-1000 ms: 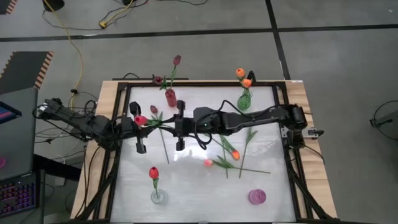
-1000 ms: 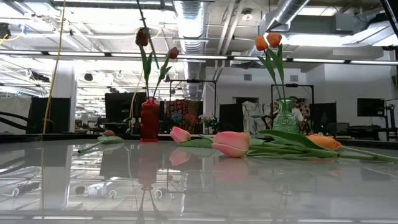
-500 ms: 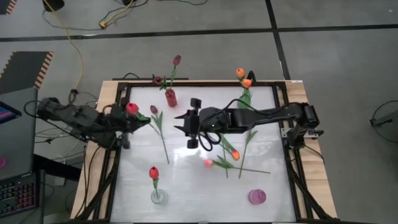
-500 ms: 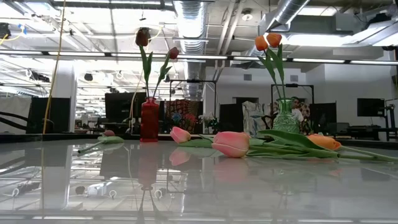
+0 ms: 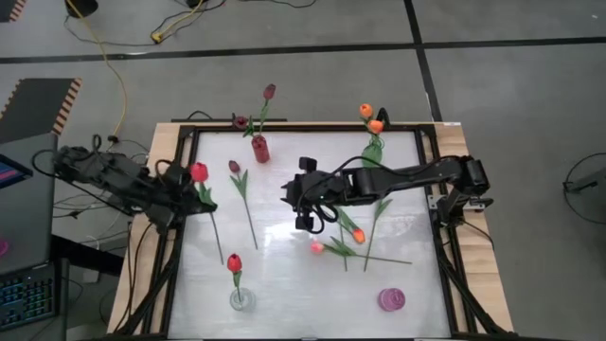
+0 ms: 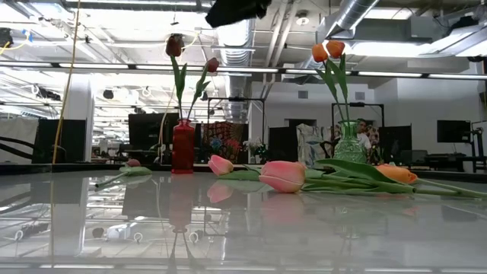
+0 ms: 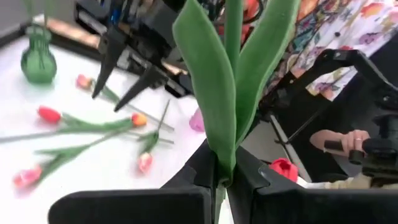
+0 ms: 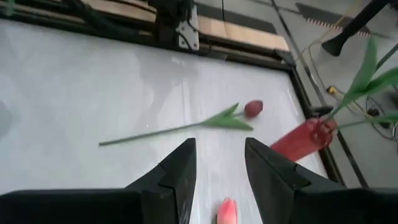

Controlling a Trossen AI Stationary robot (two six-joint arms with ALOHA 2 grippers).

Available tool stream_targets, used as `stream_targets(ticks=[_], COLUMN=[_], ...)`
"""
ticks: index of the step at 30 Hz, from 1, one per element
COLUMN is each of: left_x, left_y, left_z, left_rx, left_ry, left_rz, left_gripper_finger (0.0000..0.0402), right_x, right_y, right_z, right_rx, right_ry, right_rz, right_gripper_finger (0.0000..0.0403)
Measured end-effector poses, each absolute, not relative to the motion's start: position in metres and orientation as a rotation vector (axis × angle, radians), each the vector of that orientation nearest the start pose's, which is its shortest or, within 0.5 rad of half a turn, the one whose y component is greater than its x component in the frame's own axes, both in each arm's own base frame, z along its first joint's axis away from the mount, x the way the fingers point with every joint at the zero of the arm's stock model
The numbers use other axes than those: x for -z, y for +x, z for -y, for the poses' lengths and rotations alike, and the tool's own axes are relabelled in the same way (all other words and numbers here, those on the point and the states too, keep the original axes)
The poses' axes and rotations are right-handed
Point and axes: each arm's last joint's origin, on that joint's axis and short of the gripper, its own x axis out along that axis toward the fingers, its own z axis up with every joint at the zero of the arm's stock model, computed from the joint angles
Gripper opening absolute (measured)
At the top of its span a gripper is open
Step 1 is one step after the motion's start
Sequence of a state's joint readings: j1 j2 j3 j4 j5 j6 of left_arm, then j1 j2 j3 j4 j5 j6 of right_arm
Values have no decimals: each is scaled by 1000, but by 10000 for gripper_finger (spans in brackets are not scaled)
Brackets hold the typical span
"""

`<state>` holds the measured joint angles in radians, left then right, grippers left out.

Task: Sort flowers into vase by color
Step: Put the red flower into the transparent vase

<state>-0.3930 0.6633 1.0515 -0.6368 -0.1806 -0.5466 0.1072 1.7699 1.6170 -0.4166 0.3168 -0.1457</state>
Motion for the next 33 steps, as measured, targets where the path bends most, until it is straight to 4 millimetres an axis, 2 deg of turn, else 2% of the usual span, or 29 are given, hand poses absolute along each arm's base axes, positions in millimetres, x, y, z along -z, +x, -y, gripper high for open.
stream_targets(ticks=[5,9,12,25,33], left_x=[-385,-386,-381,-366,-357], left_y=[115,124,129,116,113], left_z=[48,63,74,131,154], left_rx=[141,177,123,5,-58], left_ry=[-518,-537,-561,-491,-477], left_rz=[-316,-314,-328,-285,-246], left_gripper_finger=[4,4,4,4,4], right_x=[-322,-321,-321,-321,-323], right_y=[401,401,401,401,402], right_z=[-32,-32,-32,-32,-33], right_rx=[174,174,174,174,173], right_ry=[-237,-236,-236,-237,-232], right_rz=[-607,-612,-612,-617,-590], right_gripper_finger=[162,162,162,162,162])
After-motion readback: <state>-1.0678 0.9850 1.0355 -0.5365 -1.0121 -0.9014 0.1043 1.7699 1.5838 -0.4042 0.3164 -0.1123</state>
